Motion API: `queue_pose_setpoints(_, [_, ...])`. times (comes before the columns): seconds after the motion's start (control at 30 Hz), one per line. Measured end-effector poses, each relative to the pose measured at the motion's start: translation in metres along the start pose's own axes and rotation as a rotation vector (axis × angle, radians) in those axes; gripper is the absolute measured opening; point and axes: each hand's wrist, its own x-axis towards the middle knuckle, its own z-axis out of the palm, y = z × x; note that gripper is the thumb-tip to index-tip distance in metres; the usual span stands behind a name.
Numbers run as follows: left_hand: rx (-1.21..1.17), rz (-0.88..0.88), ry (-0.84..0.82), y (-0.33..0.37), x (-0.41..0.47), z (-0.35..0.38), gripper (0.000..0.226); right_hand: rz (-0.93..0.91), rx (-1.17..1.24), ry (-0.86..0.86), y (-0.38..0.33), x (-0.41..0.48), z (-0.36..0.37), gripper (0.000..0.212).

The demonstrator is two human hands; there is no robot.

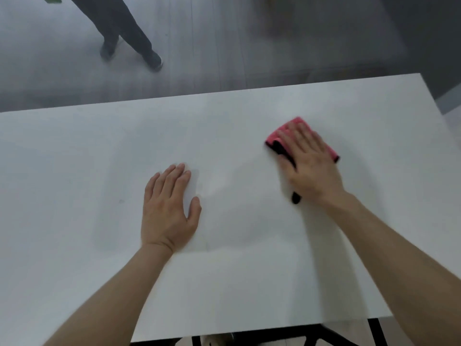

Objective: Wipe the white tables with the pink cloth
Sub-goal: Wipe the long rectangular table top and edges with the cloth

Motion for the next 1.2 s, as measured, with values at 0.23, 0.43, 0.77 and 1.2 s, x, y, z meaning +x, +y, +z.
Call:
queue_pose_setpoints(0.23, [0.005,-0.006,0.004,0.000,0.001,-0.002,0.057,0.349,-0.014,0.113,-0.074,-0.062,0.019,0.063])
queue_pose_setpoints(0.43, [0.046,0.001,-0.012,0.004,-0.002,-0.006,0.054,-0.063,0.028,0.041,-0.128,-0.165,0.038,0.064])
queue_pose_setpoints(0.77, [-0.106,0.157,-0.264,0.105,-0.112,-0.050,0.050,0.571,-0.029,0.185,-0.012,-0.257,0.003,0.061])
queue_pose_setpoints(1.2, [0.084,0.102,-0.548,0.136,-0.136,-0.041,0.083,0.375,0.084,0.193,0.042,-0.303,-0.014,0.051])
